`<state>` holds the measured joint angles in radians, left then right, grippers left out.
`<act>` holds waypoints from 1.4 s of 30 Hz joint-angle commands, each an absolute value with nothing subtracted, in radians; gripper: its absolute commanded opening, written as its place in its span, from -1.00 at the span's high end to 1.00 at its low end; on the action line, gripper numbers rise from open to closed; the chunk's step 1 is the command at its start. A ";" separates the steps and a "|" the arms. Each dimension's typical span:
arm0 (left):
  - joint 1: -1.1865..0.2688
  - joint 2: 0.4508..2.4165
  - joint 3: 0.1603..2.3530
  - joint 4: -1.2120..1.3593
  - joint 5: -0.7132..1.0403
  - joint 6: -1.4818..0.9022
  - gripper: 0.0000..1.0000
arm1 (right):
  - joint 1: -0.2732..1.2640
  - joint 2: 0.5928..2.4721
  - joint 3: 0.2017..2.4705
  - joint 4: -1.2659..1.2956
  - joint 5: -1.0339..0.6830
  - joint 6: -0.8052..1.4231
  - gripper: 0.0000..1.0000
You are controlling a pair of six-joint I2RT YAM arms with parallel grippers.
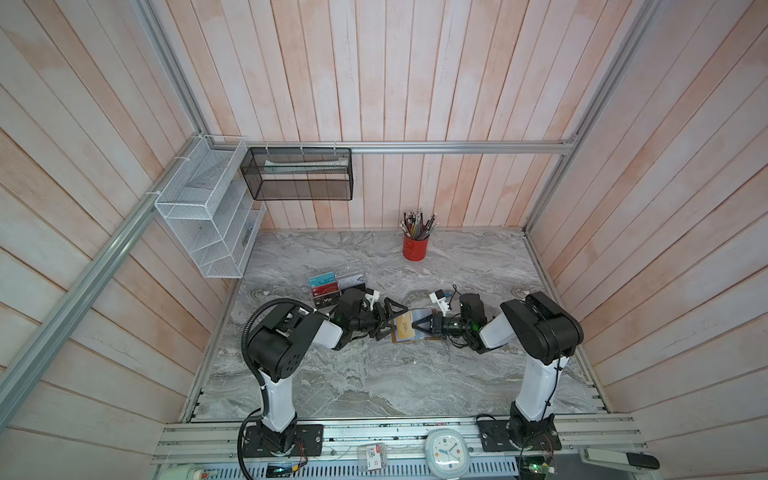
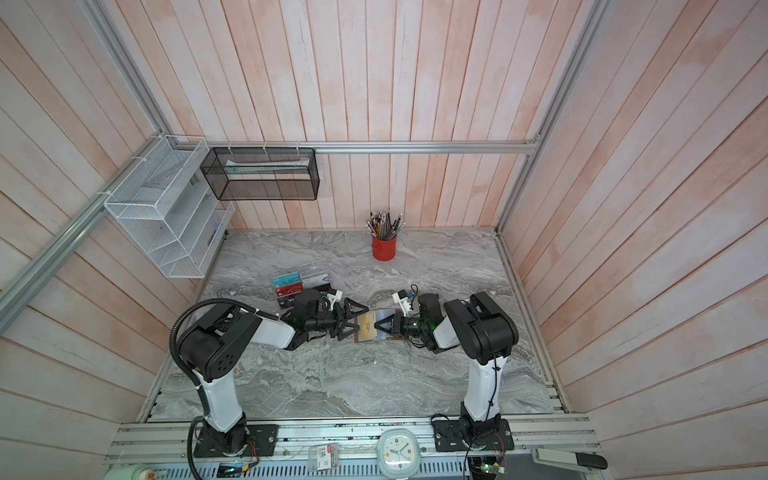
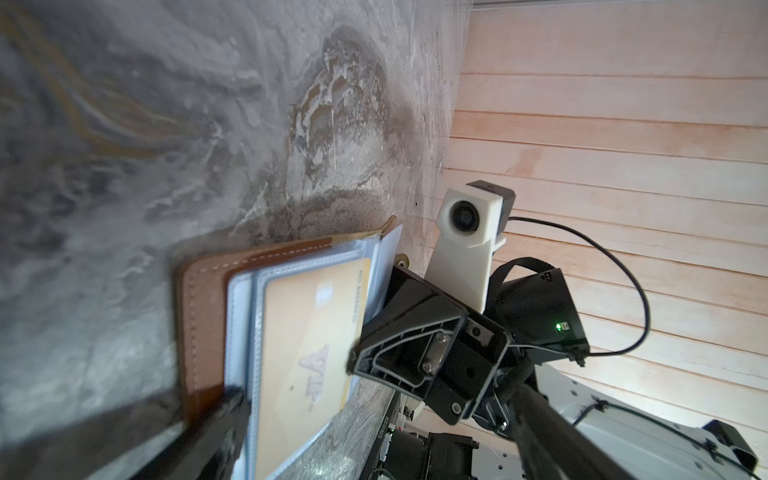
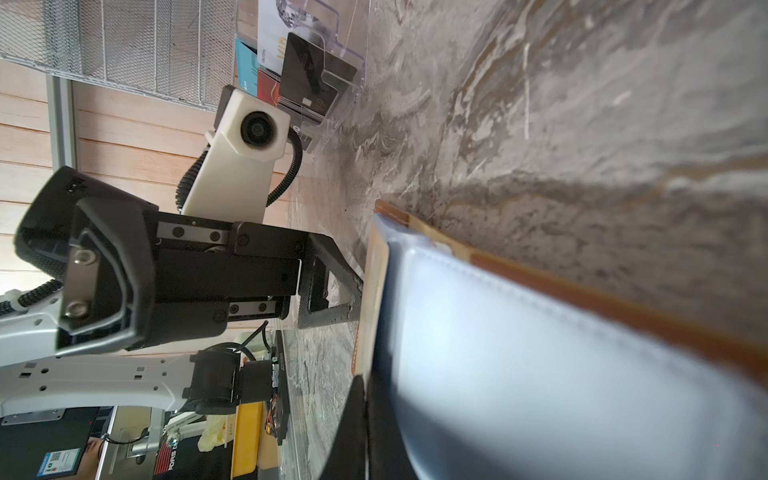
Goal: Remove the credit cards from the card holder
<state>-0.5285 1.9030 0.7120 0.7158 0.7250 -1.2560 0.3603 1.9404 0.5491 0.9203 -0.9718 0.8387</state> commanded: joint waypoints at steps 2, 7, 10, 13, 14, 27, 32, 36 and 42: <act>-0.534 1.953 0.664 0.577 0.698 -1.237 -1.00 | 0.364 1.951 0.541 0.934 -1.017 0.831 0.96; -0.530 1.958 0.647 0.587 0.695 -1.234 -1.00 | 0.344 1.932 0.540 0.902 -1.022 0.813 1.00; -0.528 1.957 0.641 0.589 0.694 -1.233 -1.00 | 0.330 1.921 0.540 0.883 -1.025 0.804 1.00; -0.528 1.956 0.640 0.586 0.692 -1.230 -1.00 | 0.318 1.912 0.543 0.860 -1.025 0.793 1.00; -0.526 1.957 0.640 0.584 0.692 -1.229 -1.00 | 0.314 1.910 0.543 0.854 -1.025 0.791 1.00; -0.523 1.951 0.632 0.585 0.690 -1.224 -1.00 | 0.288 1.917 0.547 0.796 -1.028 0.752 1.00; -0.523 1.896 0.654 0.562 0.693 -1.216 -1.00 | 0.288 1.924 0.539 0.804 -1.027 0.754 1.00; -0.537 1.798 0.713 0.456 0.668 -1.176 -1.00 | 0.288 1.923 0.538 0.793 -1.022 0.745 1.00; -0.584 1.805 0.820 0.426 0.664 -1.196 -1.00 | 0.291 1.924 0.533 0.816 -1.019 0.760 1.00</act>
<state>-0.5652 1.8046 0.7696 0.4763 0.6861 -1.2114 0.2928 1.9205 0.5491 0.8169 -1.0161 0.7750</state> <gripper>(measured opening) 0.999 0.047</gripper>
